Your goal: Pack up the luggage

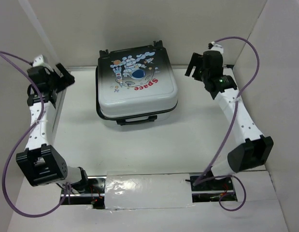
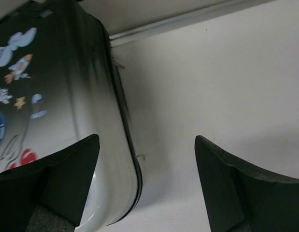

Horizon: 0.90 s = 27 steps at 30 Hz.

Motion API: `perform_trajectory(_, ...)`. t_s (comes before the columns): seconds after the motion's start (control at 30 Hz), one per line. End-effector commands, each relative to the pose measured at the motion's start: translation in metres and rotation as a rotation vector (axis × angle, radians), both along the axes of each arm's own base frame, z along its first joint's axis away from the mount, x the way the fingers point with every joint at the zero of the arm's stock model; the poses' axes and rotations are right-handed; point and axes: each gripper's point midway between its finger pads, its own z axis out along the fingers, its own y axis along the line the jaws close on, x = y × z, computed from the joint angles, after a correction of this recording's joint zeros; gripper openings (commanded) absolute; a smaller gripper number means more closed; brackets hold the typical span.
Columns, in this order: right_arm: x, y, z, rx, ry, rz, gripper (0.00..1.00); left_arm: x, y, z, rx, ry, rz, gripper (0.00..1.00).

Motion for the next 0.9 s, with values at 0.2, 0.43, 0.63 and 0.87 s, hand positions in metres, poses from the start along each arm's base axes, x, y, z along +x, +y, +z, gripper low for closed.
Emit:
perform_trajectory(0.2,0.098,-0.035,-0.096,-0.056,0.157,-0.030,0.93,-0.024,0.015,-0.139,-0.095,0.277,0.130,0.99)
perform_trajectory(0.43,0.138,-0.010,-0.178,-0.026,0.263,0.043,0.92,0.001,0.008,-0.185,-0.142,0.334,0.118,0.97)
perform_trajectory(0.63,0.144,0.035,-0.219,-0.008,0.320,0.112,0.91,0.052,-0.025,-0.211,-0.080,0.405,0.021,0.97)
perform_trajectory(0.87,0.111,0.097,-0.230,-0.021,0.329,0.190,0.89,0.102,-0.057,-0.202,-0.025,0.357,-0.110,0.97)
